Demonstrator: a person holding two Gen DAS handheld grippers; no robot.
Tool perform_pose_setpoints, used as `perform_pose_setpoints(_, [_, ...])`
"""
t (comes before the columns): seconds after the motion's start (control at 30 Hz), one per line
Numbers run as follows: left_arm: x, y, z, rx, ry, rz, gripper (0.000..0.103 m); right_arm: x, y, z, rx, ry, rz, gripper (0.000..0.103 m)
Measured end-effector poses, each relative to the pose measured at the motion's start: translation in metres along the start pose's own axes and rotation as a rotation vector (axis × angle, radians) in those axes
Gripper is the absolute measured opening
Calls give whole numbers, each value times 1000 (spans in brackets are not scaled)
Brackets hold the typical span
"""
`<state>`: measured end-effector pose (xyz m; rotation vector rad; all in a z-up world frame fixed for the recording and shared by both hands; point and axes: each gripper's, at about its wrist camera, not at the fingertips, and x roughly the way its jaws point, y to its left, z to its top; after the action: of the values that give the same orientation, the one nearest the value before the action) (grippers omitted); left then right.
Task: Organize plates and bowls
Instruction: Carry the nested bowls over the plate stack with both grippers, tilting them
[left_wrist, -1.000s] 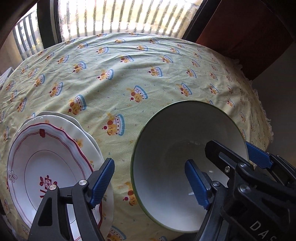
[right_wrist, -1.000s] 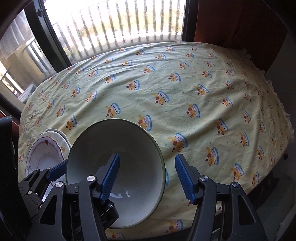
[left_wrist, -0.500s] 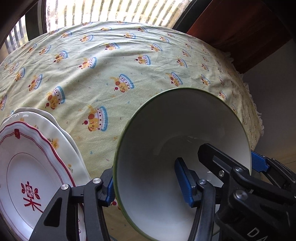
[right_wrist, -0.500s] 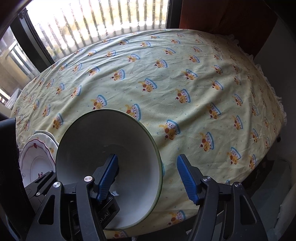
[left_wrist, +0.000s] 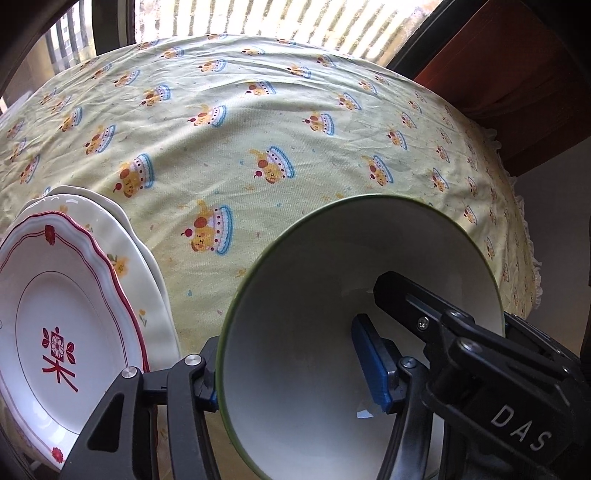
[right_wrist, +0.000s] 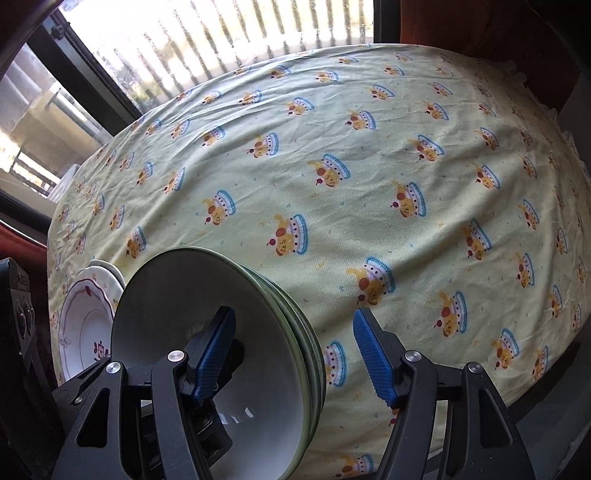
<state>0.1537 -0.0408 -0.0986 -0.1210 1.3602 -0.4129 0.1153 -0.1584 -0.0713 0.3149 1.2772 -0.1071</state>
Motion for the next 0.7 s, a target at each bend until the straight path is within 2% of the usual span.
perform_pose_setpoints(0.23, [-1,-5,-2,-39,-11,50,62,12,-10,6,-3,44,130,69])
perform_pose_setpoints(0.37, [-1,-10,-2,-25,-15,81,63,16,-11,8,16,88,199,50])
perform_pose_setpoints(0.4, [-1,-11,-2,-21,-15,86,63,17,-10,8,11,92,200,47])
perform_pose_setpoints(0.7, [0,-13,1,3,14,101,62,17,-6,10,-12,117,163,46])
